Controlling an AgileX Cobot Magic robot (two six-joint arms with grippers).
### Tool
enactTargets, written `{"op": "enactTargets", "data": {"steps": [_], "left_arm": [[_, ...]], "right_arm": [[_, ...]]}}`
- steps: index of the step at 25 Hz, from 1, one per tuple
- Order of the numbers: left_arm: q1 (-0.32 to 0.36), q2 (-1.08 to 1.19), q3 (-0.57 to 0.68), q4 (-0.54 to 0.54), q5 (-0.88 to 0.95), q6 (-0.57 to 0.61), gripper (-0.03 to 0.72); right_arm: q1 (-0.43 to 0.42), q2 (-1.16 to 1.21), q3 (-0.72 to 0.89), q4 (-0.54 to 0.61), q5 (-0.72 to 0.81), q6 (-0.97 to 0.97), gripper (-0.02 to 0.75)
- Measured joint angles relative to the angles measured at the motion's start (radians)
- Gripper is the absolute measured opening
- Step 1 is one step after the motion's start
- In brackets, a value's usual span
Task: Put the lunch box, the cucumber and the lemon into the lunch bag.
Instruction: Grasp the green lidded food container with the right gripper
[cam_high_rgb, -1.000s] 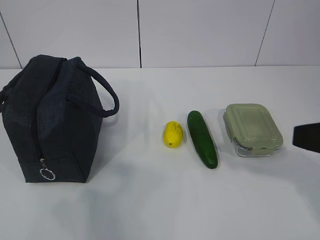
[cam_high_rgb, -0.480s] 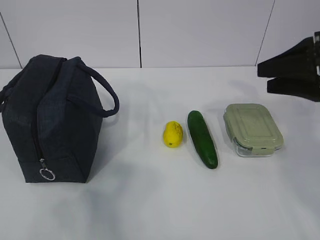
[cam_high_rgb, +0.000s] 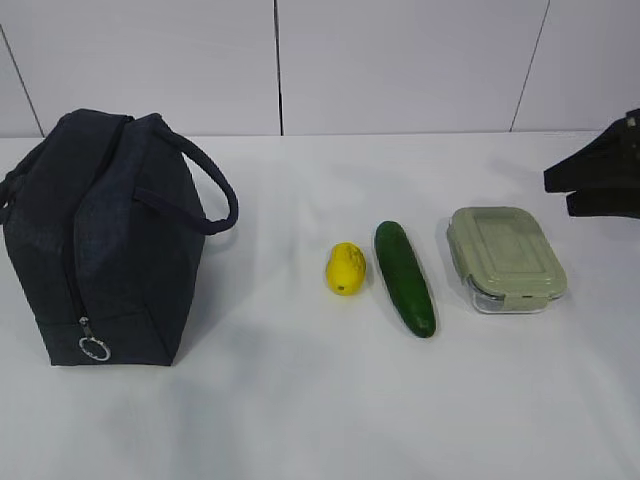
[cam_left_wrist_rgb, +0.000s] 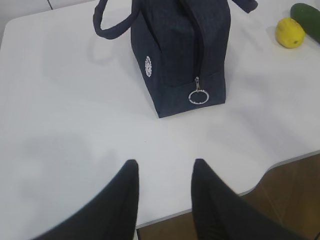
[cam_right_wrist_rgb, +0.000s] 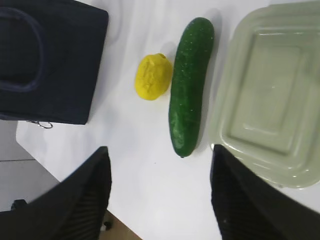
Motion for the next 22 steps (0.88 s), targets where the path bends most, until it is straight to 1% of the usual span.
{"op": "enactTargets", "data": {"steps": [5,8,10,17,22], "left_arm": [[0.000,0.000,0.000,0.000,0.000,0.000,0.239],[0.000,0.000,0.000,0.000,0.000,0.000,0.239],[0.000,0.000,0.000,0.000,0.000,0.000,0.239],[0.000,0.000,0.000,0.000,0.000,0.000,0.239],[0.000,0.000,0.000,0.000,0.000,0.000,0.239]], "right_arm": [[-0.004,0.104,-0.096,-0.102,0.003,0.000,0.468],[-0.016,0.172,-0.145,-0.119,0.003,0.000,0.470],[-0.028,0.208,-0.170,-0.121,0.003,-0.002,0.487],[-0.054,0.305,-0.228,-0.097,0.003,-0.039,0.599],[-0.054,0.393,-0.250,-0.050,0.003,-0.080,0.615]]}}
